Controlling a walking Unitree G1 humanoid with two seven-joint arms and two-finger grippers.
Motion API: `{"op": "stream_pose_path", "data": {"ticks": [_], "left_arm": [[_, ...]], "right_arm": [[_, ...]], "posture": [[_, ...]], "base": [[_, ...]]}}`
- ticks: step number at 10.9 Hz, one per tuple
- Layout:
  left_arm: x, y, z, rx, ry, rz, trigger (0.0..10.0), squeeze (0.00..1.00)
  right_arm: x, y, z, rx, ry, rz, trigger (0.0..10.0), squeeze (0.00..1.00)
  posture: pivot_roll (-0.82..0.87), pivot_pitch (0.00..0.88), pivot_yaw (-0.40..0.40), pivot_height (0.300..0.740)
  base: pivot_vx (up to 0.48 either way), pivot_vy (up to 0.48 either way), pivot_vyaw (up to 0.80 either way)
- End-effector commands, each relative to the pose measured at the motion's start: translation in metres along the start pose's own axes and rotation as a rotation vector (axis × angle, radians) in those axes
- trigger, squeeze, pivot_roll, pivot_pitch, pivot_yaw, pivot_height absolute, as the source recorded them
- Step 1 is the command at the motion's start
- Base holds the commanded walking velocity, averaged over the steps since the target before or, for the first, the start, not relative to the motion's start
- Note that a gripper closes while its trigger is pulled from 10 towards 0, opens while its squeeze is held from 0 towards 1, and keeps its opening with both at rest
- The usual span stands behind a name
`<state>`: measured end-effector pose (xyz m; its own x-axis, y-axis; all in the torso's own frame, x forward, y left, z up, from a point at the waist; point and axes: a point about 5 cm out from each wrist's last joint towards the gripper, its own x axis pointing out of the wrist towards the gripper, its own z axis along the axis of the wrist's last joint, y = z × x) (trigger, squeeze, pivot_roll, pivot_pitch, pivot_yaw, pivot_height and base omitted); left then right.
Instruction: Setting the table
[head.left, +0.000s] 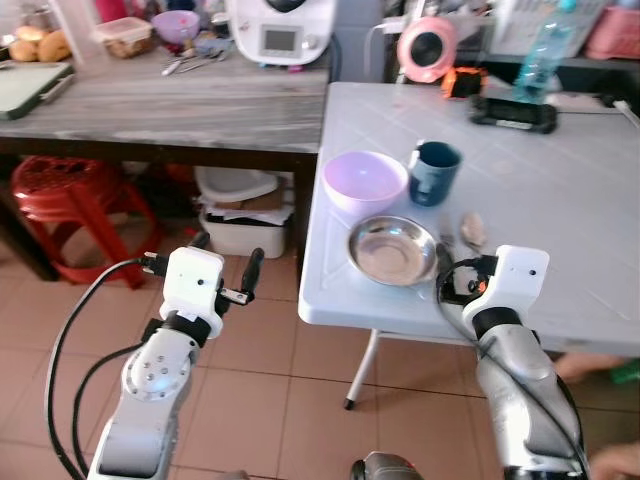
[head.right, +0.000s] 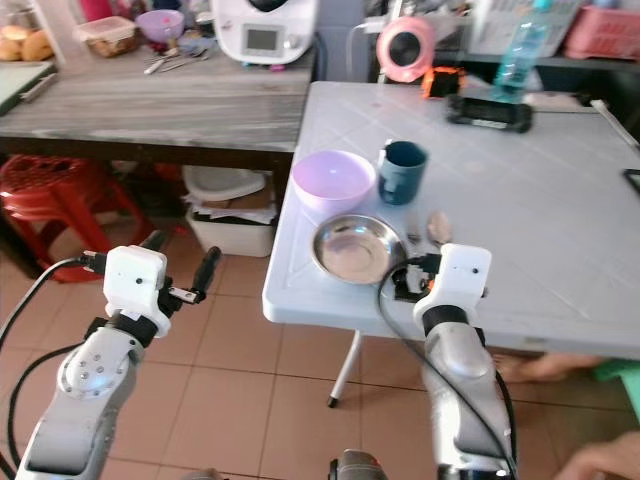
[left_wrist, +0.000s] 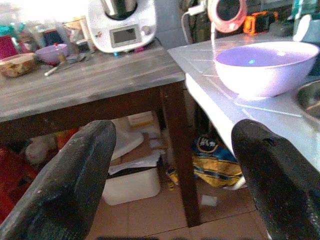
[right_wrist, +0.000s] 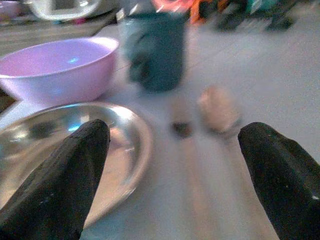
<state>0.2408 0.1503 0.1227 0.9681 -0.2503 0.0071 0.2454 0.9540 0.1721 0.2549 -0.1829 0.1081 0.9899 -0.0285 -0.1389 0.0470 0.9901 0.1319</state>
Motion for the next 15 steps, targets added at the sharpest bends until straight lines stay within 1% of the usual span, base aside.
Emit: {"op": "stream_pose_path", "data": {"ticks": [1, 2, 3, 5, 6, 7, 8, 9, 11, 13, 14, 15], "left_arm": [[0.001, 0.000, 0.004, 0.009, -0.013, -0.019, 10.0, 0.00], [0.001, -0.001, 0.005, 0.008, -0.014, -0.035, 10.0, 0.00], [0.001, -0.002, 0.005, 0.004, -0.012, -0.039, 10.0, 0.00], [0.000, -0.004, 0.005, -0.010, -0.008, -0.060, 10.0, 0.00], [0.000, -0.004, 0.005, -0.011, -0.009, -0.062, 10.0, 0.00], [0.001, -0.004, 0.005, -0.014, -0.008, -0.061, 10.0, 0.00], [0.000, -0.003, 0.004, -0.044, 0.001, -0.049, 10.0, 0.00], [0.000, -0.003, 0.004, -0.041, 0.002, -0.052, 10.0, 0.00], [-0.001, -0.002, 0.003, -0.049, 0.011, -0.044, 10.0, 0.00], [-0.001, -0.002, 0.004, -0.048, 0.014, -0.047, 10.0, 0.00], [-0.001, -0.001, 0.004, -0.046, 0.015, -0.051, 10.0, 0.00], [-0.001, -0.001, 0.005, -0.045, 0.015, -0.052, 10.0, 0.00]], "right_arm": [[0.001, 0.005, 0.006, 0.037, -0.010, 0.057, 10.0, 0.00], [-0.001, 0.008, 0.002, 0.079, 0.017, 0.088, 10.0, 0.00], [-0.001, 0.006, 0.001, 0.064, 0.017, 0.086, 10.0, 1.00], [0.001, 0.004, 0.002, 0.070, 0.031, 0.099, 10.0, 1.00], [0.002, 0.002, 0.002, 0.075, 0.039, 0.099, 10.0, 0.00], [0.002, 0.000, 0.000, 0.076, 0.046, 0.093, 10.0, 0.00], [0.004, -0.007, -0.003, 0.096, 0.068, 0.075, 10.0, 0.00], [0.006, -0.011, -0.003, 0.115, 0.074, 0.068, 10.0, 0.00], [0.007, -0.011, -0.003, 0.123, 0.079, 0.074, 10.0, 0.00], [0.012, -0.009, -0.003, 0.138, 0.088, 0.095, 10.0, 0.00], [0.016, -0.004, -0.004, 0.171, 0.110, 0.126, 10.0, 0.00], [0.016, -0.002, -0.005, 0.182, 0.119, 0.129, 10.0, 0.00]], "posture": [[-0.01, 0.004, 0.026, 0.740], [-0.01, 0.010, 0.028, 0.740], [0.00, 0.013, 0.033, 0.740], [0.00, 0.014, 0.031, 0.740], [0.00, 0.014, 0.030, 0.740], [0.00, 0.015, 0.030, 0.740], [0.00, 0.016, 0.031, 0.740], [0.00, 0.017, 0.030, 0.740], [0.00, 0.018, 0.030, 0.740], [0.01, 0.024, 0.035, 0.740], [0.01, 0.027, 0.037, 0.740], [0.01, 0.029, 0.037, 0.740]], "base": [[0.000, 0.000, 0.00], [0.000, 0.000, 0.00], [0.000, 0.000, 0.00], [0.000, 0.000, 0.00], [0.000, 0.000, 0.00], [0.000, 0.000, 0.00], [0.000, 0.000, 0.00], [0.000, 0.000, 0.00], [0.000, 0.000, 0.00], [0.000, 0.000, 0.00], [0.000, 0.000, 0.00], [0.000, 0.000, 0.00]]}}
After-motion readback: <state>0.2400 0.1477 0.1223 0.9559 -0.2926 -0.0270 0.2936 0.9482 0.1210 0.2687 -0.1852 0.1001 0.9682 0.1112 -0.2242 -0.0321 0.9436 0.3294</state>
